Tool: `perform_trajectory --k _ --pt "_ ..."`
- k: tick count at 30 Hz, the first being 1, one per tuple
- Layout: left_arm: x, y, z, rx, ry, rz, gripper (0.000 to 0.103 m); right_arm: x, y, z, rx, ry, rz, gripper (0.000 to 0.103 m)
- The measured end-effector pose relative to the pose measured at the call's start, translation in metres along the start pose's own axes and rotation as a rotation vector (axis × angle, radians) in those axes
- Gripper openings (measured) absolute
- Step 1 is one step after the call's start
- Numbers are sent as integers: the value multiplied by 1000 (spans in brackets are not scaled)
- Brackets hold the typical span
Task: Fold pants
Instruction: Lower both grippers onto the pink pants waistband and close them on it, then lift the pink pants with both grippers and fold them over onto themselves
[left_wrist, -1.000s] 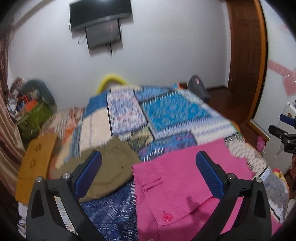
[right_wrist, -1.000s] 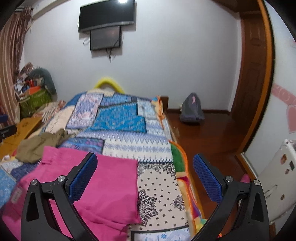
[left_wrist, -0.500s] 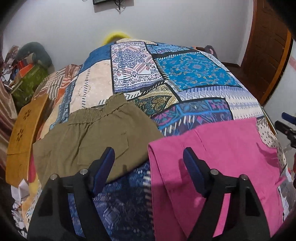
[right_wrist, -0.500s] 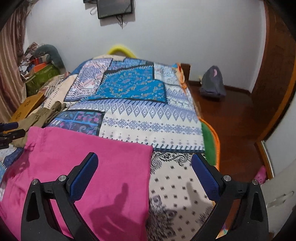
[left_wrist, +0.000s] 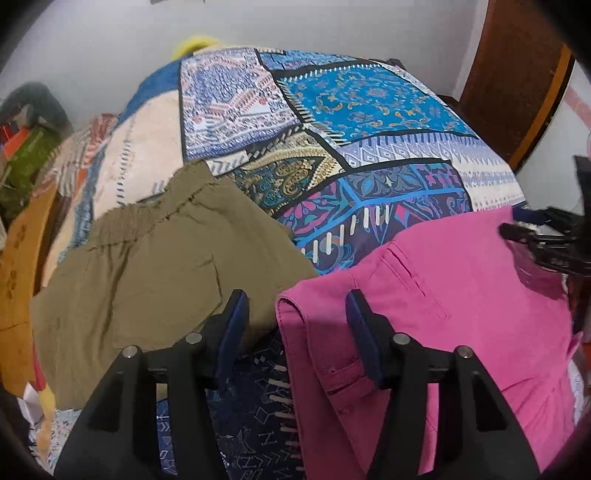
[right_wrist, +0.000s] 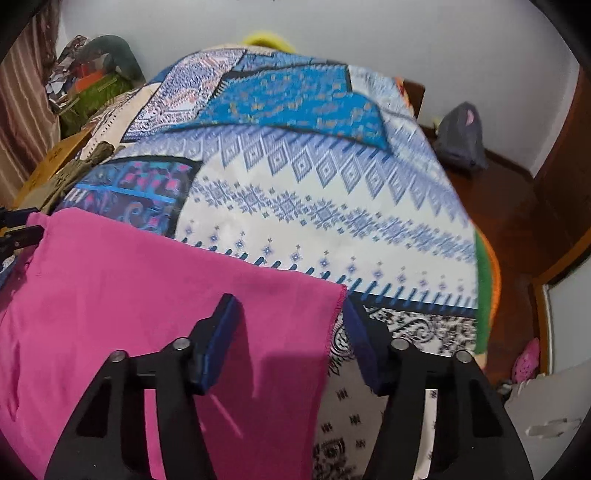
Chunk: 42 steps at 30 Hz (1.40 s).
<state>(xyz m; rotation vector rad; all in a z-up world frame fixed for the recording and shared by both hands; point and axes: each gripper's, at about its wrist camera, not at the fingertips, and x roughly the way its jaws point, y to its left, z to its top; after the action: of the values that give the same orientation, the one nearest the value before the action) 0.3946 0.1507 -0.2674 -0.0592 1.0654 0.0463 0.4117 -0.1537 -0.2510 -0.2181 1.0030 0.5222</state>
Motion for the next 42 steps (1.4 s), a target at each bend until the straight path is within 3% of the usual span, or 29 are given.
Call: perform_trajectory --k 4,8,11,13,14,21,31,42 --pt "0 -4 0 18 -5 2 45 3 1 3 4 -18 23 44" --pt "-2 -12 -2 52 -36 43 34 0 0 5 5 -8 60 20" --pt "-5 -17 -5 75 -67 83 26 0 -1 5 40 -13 104 9" --pt "-6 -16 -4 70 -69 91 21 -3 1 4 48 -34 98 9" --pt "-7 -14 -3 61 -69 87 9 -6 2 4 53 -50 92 9" --pt "-28 -18 -2 63 -118 110 8 -40 -3 10 76 -154 101 6" --pt "-92 -23 17 16 -213 63 7 -107 6 31 66 -311 90 6" --pt "-168 -49 -15 67 -247 48 7 -174 22 -6 65 -367 79 6"
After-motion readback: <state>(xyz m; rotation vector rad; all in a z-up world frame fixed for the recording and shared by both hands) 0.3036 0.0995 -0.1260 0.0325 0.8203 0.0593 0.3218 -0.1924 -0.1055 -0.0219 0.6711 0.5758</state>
